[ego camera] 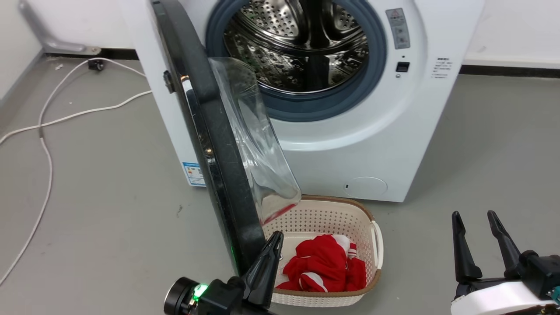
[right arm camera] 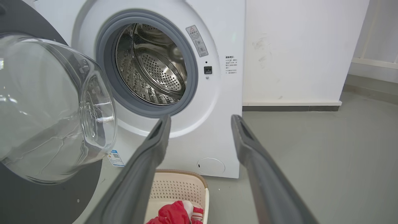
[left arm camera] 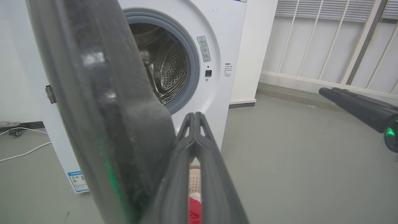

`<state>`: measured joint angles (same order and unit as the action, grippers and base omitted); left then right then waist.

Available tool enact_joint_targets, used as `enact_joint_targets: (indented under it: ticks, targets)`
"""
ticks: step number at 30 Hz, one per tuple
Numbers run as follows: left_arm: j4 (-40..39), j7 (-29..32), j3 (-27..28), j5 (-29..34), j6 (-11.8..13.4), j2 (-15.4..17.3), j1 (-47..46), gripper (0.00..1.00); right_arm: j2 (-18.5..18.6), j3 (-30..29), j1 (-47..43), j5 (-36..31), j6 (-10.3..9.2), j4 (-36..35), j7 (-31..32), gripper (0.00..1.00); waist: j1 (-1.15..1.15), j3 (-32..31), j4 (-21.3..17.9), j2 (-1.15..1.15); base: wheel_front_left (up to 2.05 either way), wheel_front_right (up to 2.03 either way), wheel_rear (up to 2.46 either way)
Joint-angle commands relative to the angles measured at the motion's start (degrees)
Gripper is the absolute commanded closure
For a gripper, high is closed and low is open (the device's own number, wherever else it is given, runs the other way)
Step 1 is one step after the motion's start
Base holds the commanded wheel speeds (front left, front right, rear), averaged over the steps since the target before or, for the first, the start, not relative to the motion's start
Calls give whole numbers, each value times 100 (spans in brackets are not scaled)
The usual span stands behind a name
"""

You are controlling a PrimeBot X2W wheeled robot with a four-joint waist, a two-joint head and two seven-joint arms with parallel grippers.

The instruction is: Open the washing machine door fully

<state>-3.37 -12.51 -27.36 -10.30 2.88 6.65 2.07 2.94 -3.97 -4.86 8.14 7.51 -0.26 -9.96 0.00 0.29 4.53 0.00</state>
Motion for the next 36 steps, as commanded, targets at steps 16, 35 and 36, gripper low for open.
enact_joint_targets:
  ticks: [16,35,36]
  targets:
    - [-374,201,547,-40,369,566,286,100,-10,-1,6,67,-4,-71,15,0,0,-65,1164,0,0,0,0]
    - [528,-179,2428,-934,622,1238,-144,100,-10,34,102,15,-4,-82,75,0,0,93,1015,0,0,0,0]
    - [628,-189,2518,-970,608,1286,-211,100,-10,29,111,12,-4,-88,77,0,0,109,1008,0,0,0,0]
